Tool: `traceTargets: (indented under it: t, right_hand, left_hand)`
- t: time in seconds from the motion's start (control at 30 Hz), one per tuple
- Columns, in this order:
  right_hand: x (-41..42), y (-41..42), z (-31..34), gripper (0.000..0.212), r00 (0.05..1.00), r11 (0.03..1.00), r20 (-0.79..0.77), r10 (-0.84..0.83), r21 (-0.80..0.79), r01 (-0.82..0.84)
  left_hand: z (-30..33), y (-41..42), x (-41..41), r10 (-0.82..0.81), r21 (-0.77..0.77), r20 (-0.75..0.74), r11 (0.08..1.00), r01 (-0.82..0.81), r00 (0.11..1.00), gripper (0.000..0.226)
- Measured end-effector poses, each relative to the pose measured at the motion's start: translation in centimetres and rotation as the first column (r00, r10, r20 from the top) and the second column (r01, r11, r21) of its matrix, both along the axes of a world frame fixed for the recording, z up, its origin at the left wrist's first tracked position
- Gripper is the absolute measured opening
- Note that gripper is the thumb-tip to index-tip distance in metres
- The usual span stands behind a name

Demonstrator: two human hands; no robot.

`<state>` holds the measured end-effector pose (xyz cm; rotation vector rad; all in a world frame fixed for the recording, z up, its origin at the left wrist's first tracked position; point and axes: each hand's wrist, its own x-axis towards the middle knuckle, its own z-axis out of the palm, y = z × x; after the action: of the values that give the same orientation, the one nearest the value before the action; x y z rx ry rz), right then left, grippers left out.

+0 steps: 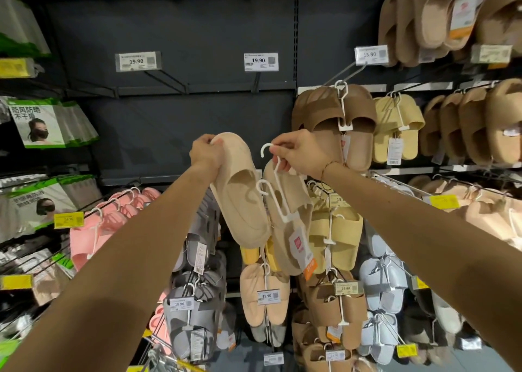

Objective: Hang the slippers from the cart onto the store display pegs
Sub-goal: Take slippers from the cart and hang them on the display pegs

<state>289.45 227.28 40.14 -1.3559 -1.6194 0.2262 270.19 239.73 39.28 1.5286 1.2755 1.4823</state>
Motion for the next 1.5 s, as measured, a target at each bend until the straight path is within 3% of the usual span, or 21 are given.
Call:
traceTargets:
  t: [0.3, 0.47, 0.67, 0.93, 1.13, 1.27, 1.5]
  right_hand:
    - [-1.4, 0.6, -1.3, 0.013, 0.993, 0.99, -0.014, -0.118, 0.073, 0.119]
    - [-2.4, 1.9, -2.7, 0.018, 0.961, 0.937, 0.069, -0.269, 0.251, 0.244]
    - [-1.1, 2.3, -2.5, 0.017, 0.906, 0.857, -0.08, -0.415, 0.301, 0.419]
    - [-0.7, 2.4, -1.4, 0.012, 0.958, 0.973, -0.222, -0.18, 0.102, 0.206]
    - [0.0, 4.5, 0.2, 0.008, 0.925, 0.977, -0.35, -0.149, 0.092, 0.193]
    - [0.4, 6.2, 2.3, 0.01, 0.92, 0.969, -0.358, -0.162, 0.119, 0.217]
    - [0.3, 11.4, 6.5, 0.015, 0.943, 0.954, -0.287, -0.167, 0.194, 0.227]
  left_hand:
    - [-0.2, -1.2, 1.2, 0.022, 0.023, -0.114, 1.0, -0.019, 0.993, 0.024]
    - [-1.2, -3.0, 3.0, -0.004, 0.058, -0.253, 0.998, 0.02, 0.967, 0.014]
    - [-3.3, -3.5, 3.9, -0.143, 0.02, -0.283, 0.988, 0.155, 0.948, 0.015]
    - [-3.6, -1.5, 3.5, -0.291, 0.017, -0.259, 0.952, 0.305, 0.921, 0.02]
    - [-1.2, -0.4, 4.0, -0.159, 0.195, -0.365, 0.95, 0.243, 0.917, 0.019]
    - [1.5, 0.5, 4.9, -0.039, 0.337, -0.464, 0.916, 0.217, 0.885, 0.024]
    - [6.2, 4.1, 6.7, -0.077, 0.367, -0.209, 0.918, 0.152, 0.975, 0.015]
